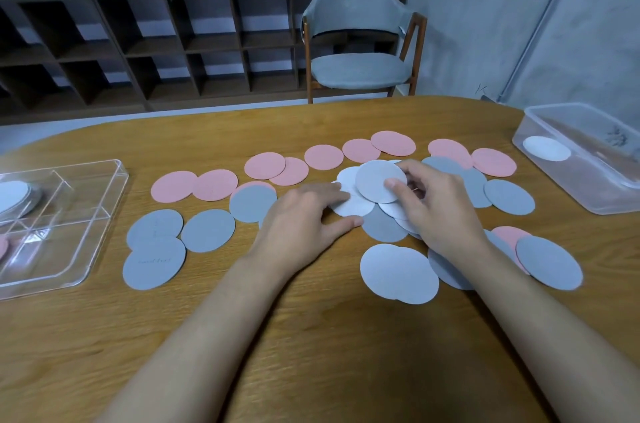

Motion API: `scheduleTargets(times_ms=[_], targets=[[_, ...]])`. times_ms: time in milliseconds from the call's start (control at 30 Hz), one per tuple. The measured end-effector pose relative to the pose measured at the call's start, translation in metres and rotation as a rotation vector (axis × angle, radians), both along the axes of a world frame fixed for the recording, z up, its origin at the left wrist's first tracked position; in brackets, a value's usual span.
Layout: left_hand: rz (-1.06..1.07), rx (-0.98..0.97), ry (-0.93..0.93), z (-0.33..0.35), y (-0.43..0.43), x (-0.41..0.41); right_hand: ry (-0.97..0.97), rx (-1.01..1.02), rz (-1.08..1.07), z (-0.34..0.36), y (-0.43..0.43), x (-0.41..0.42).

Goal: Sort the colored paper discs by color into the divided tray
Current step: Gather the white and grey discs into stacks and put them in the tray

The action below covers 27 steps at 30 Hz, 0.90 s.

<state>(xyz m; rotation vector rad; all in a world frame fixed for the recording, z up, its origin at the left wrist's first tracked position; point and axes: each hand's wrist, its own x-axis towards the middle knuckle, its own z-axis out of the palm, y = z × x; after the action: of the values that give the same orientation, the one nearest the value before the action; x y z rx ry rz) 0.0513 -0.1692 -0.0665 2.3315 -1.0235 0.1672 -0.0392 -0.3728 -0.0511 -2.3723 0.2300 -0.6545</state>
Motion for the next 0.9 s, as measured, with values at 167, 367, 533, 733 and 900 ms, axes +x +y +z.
scheduleTargets(times_ms=[167,367,533,733,900], targets=[[-0.002,0.136,-0.149,0.004,0.002,-0.005,0.027,0.036,-0.017,0.000,0.000,0.001],[-0.066,0.197,-0.254,0.008,0.016,-0.009,0.060,0.063,0.021,-0.003,0.002,0.001],[-0.056,0.081,-0.382,0.014,0.026,-0.023,0.072,0.111,0.030,0.001,0.005,-0.001],[0.086,-0.319,0.016,0.019,0.023,-0.031,0.115,0.177,0.167,0.009,0.016,-0.009],[0.221,-0.461,0.276,0.014,0.015,-0.031,0.201,0.275,0.229,0.013,0.024,-0.012]])
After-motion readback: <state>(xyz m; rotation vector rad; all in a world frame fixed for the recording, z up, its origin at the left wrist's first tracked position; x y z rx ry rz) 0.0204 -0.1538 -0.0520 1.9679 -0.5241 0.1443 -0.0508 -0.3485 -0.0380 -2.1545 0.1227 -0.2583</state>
